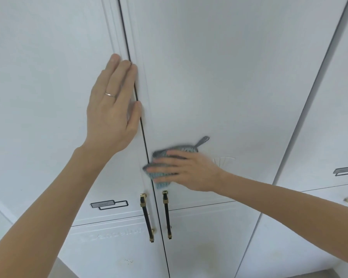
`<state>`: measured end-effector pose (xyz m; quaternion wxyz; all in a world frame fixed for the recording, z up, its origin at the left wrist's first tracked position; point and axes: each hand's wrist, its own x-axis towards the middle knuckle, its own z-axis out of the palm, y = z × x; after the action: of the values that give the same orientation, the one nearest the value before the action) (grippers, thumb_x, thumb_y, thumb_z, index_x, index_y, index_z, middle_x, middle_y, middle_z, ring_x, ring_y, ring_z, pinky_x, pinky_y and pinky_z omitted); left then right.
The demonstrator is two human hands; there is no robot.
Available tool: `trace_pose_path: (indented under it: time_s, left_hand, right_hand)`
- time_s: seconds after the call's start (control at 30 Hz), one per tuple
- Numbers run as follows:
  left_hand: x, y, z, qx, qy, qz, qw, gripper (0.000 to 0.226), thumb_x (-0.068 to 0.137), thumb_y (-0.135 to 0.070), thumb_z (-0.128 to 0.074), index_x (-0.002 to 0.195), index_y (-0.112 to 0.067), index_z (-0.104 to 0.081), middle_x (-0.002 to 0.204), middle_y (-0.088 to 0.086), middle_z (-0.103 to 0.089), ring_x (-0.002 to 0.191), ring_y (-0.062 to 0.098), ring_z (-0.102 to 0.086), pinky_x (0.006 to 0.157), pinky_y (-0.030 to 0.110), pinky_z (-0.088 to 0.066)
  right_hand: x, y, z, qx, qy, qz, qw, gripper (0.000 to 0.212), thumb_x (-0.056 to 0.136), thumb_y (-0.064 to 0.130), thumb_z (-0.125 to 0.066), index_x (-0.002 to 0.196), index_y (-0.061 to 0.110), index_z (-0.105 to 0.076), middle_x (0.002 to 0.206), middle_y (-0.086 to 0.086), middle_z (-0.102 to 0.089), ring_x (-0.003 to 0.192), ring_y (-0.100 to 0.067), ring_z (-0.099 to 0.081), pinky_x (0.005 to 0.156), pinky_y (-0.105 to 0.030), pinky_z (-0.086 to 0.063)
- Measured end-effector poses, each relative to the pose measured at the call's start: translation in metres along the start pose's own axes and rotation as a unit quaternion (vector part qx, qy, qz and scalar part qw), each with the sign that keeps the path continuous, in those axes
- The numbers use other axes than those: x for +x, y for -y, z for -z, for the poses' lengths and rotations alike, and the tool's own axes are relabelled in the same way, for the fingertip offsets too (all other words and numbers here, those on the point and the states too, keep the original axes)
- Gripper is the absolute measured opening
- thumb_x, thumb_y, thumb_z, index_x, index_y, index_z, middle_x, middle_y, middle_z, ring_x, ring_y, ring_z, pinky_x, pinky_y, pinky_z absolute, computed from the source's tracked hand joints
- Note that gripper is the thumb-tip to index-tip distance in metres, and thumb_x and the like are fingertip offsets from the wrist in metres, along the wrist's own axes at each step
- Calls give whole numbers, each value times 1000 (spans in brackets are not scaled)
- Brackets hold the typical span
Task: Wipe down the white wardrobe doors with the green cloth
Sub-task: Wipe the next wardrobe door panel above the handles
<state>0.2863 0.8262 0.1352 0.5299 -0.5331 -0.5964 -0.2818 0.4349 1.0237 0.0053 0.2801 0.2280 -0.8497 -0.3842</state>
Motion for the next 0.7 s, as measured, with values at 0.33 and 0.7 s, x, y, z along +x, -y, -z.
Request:
trace_pose_path:
  time_s: [0.33, 0.7]
  left_hand:
    - [3, 0, 8, 3, 9, 1, 1000, 47, 103, -3, -53, 149, 6, -50, 157, 21, -46, 152, 39, -36, 124, 47, -32]
    - [20, 0, 18, -14, -3, 32, 999, 41, 104, -6, -50, 144, 2, -57, 149, 17, -56, 145, 37, -45, 119, 52, -36]
  right_hand:
    - [6, 15, 1, 33, -56, -131, 989, 60, 101, 13, -50, 157, 32, -39, 168, 5, -25, 156, -21, -20, 128, -44, -15]
    - [85, -69, 76, 25, -214, -338, 916, 45, 106, 31, -50, 151, 29, -50, 162, 1, -38, 153, -24, -30, 124, -50, -24]
